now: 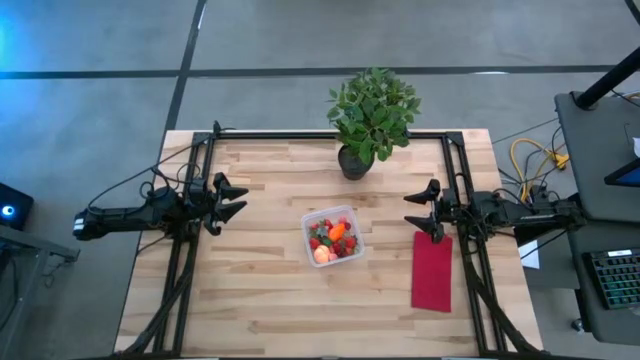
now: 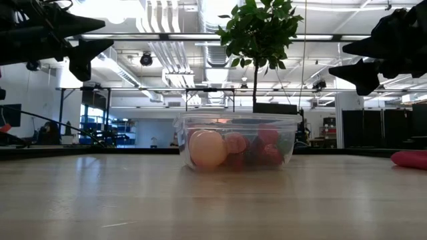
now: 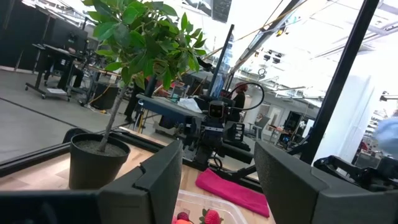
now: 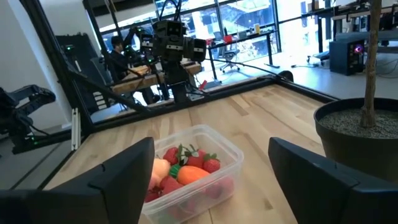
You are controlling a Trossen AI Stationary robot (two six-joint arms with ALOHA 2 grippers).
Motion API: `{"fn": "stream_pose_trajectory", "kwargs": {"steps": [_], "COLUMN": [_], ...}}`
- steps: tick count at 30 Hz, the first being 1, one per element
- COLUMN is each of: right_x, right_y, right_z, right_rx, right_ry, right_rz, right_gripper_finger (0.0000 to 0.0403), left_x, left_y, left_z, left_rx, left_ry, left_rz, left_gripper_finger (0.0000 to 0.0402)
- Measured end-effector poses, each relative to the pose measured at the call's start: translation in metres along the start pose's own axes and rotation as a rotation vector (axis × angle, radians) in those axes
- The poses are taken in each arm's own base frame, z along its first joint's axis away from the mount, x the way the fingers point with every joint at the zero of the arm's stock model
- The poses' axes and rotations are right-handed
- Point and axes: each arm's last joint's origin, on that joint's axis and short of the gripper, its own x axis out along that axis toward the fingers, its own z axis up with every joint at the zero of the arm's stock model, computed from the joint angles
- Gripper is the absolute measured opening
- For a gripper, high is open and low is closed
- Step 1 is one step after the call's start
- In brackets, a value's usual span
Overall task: Pick and placing Produce into tupperware
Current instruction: Return to Home Position
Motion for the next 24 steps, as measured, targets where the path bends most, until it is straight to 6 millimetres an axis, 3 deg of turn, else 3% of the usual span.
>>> {"fn": "stream_pose_trajectory", "kwargs": {"steps": [24], "right_x": [0.0000], "right_y": [0.0000], "right_z": [0.0000], "right_rx": [-0.001], "right_ry": [0.000], "right_rz": [0.000], "right_gripper_finger": [0.0304], "left_x": [0.0000], "left_y": [0.0000], "left_z": [0.0000], "left_rx": [0.000], "left_ry": [0.000], "left_rz": [0.000], "left_gripper_finger": [0.0187]}}
